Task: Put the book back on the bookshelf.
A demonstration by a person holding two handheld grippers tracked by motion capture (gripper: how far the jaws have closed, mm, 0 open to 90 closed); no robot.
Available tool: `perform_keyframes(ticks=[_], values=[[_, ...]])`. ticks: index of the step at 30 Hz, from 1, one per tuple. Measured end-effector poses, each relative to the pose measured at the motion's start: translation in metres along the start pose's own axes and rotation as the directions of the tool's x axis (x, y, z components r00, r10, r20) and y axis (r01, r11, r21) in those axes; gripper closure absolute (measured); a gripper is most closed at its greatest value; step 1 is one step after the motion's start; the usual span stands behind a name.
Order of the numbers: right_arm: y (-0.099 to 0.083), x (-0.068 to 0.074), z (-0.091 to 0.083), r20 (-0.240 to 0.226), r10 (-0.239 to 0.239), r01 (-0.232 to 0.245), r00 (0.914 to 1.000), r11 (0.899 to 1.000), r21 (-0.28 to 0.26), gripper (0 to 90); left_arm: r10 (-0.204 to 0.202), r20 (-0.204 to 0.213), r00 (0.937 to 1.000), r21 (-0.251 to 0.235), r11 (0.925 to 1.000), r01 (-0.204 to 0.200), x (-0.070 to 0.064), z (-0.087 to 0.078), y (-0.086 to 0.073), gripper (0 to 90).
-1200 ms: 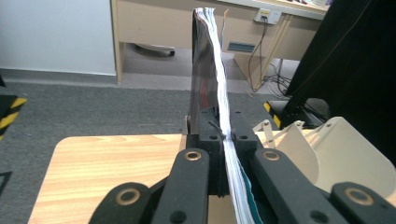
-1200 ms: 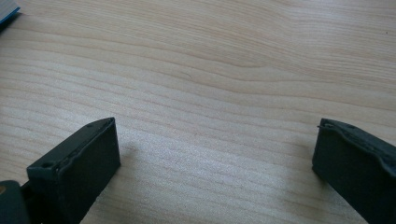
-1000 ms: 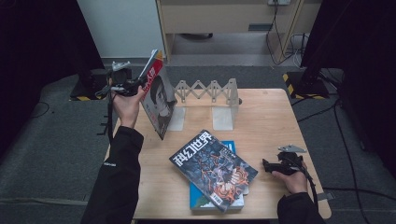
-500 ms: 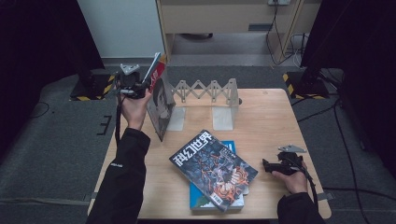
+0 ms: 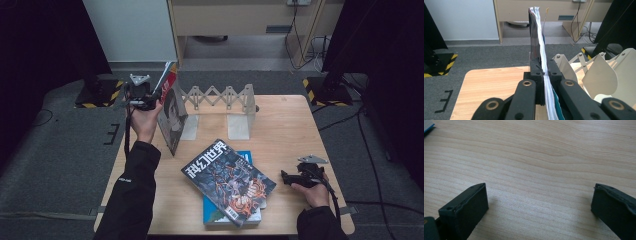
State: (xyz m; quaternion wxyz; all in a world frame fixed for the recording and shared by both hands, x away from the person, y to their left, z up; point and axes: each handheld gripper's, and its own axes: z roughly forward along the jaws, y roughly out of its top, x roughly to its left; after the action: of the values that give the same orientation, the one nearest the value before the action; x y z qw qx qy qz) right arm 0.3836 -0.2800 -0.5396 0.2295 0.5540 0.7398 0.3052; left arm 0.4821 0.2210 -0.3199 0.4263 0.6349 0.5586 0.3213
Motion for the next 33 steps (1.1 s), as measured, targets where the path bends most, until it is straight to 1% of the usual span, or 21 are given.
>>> perform_keyframes(ticks=[2, 5, 7, 8, 9, 10, 12, 13, 14, 15, 16, 17, 18, 20, 21, 22, 25, 31, 33], values=[[0.000, 0.000, 0.000, 0.000, -0.001, 0.001, 1.0000, 1.000, -0.001, 1.2, -0.003, 0.007, 1.0000, -0.002, 1.0000, 0.003, 0.000, 0.000, -0.002, 85.6], [0.000, 0.000, 0.000, -0.001, -0.001, 0.001, 1.0000, 1.000, 0.000, 1.2, -0.014, 0.034, 0.9993, 0.007, 0.9999, 0.014, 0.000, -0.001, -0.002, 85.1], [0.000, 0.000, 0.000, -0.001, -0.002, 0.002, 1.0000, 1.000, 0.000, 1.2, -0.020, 0.037, 0.9991, 0.010, 0.9998, 0.019, 0.000, -0.001, -0.002, 84.0], [0.000, 0.000, 0.000, -0.001, -0.002, 0.002, 1.0000, 1.000, 0.000, 1.2, -0.020, 0.037, 0.9991, 0.010, 0.9998, 0.019, 0.000, -0.001, -0.002, 81.7], [0.000, 0.001, 0.000, -0.002, -0.001, 0.001, 1.0000, 1.000, 0.001, 1.2, -0.038, 0.054, 0.9978, 0.015, 0.9992, 0.038, 0.000, 0.001, -0.003, 80.2], [0.000, 0.001, 0.000, -0.002, -0.001, 0.001, 1.0000, 1.000, 0.001, 1.2, -0.049, 0.066, 0.9966, 0.021, 0.9987, 0.048, 0.000, 0.002, -0.003, 79.3], [0.000, 0.001, 0.000, -0.003, -0.002, 0.002, 1.0000, 1.000, 0.001, 1.2, -0.052, 0.064, 0.9966, 0.023, 0.9985, 0.051, 0.000, 0.003, -0.003, 77.0], [0.000, 0.001, 0.000, -0.002, -0.002, 0.002, 1.0000, 1.000, -0.001, 1.2, -0.059, 0.055, 0.9968, 0.026, 0.9980, 0.057, 0.001, 0.005, -0.003, 76.8], [0.000, 0.001, 0.000, -0.002, -0.002, 0.002, 1.0000, 1.000, -0.001, 1.2, -0.067, 0.057, 0.9961, 0.030, 0.9974, 0.065, 0.002, 0.006, -0.003, 76.9], [0.000, 0.001, 0.000, -0.002, -0.002, 0.002, 1.0000, 1.000, 0.000, 1.1, -0.075, 0.057, 0.9956, 0.032, 0.9968, 0.073, 0.003, 0.007, -0.003, 78.1], [0.000, 0.001, 0.000, -0.004, -0.002, 0.002, 1.0000, 1.000, 0.001, 1.1, -0.080, 0.053, 0.9954, 0.031, 0.9964, 0.078, 0.004, 0.008, -0.003, 81.0], [0.000, 0.001, 0.000, -0.004, -0.002, 0.002, 1.0000, 1.000, 0.001, 1.1, -0.080, 0.047, 0.9957, 0.030, 0.9965, 0.078, 0.005, 0.008, -0.003, 83.5], [0.000, 0.001, 0.000, -0.003, 0.000, 0.000, 1.0000, 1.000, 0.000, 1.1, -0.071, 0.039, 0.9967, 0.027, 0.9972, 0.070, 0.005, 0.008, -0.003, 85.1], [0.000, 0.001, 0.000, -0.005, -0.003, 0.003, 1.0000, 1.000, 0.000, 1.1, -0.064, 0.025, 0.9976, 0.015, 0.9979, 0.064, 0.004, 0.008, -0.003, 85.8], [0.000, 0.001, 0.000, -0.005, -0.003, 0.003, 1.0000, 1.000, 0.000, 1.0, -0.059, 0.009, 0.9982, 0.004, 0.9983, 0.059, 0.003, 0.009, -0.003, 86.0], [0.000, 0.001, 0.000, -0.007, -0.003, 0.003, 1.0000, 1.000, 0.002, 1.0, -0.064, 0.003, 0.9979, -0.001, 0.9979, 0.064, 0.003, 0.009, -0.003, 86.0], [0.000, 0.001, 0.000, -0.005, -0.004, 0.004, 1.0000, 1.000, 0.000, 1.0, -0.071, -0.004, 0.9975, -0.019, 0.9973, 0.070, 0.002, 0.013, -0.004, 86.1], [0.000, 0.001, 0.000, -0.009, -0.006, 0.006, 0.9999, 1.000, 0.001, 1.0, -0.067, -0.019, 0.9976, -0.017, 0.9976, 0.067, 0.001, 0.014, -0.003, 86.1], [0.000, 0.001, 0.000, -0.008, -0.007, 0.007, 0.9999, 1.000, -0.001, 1.0, -0.065, -0.015, 0.9978, -0.015, 0.9978, 0.064, 0.002, 0.014, -0.004, 86.0]])
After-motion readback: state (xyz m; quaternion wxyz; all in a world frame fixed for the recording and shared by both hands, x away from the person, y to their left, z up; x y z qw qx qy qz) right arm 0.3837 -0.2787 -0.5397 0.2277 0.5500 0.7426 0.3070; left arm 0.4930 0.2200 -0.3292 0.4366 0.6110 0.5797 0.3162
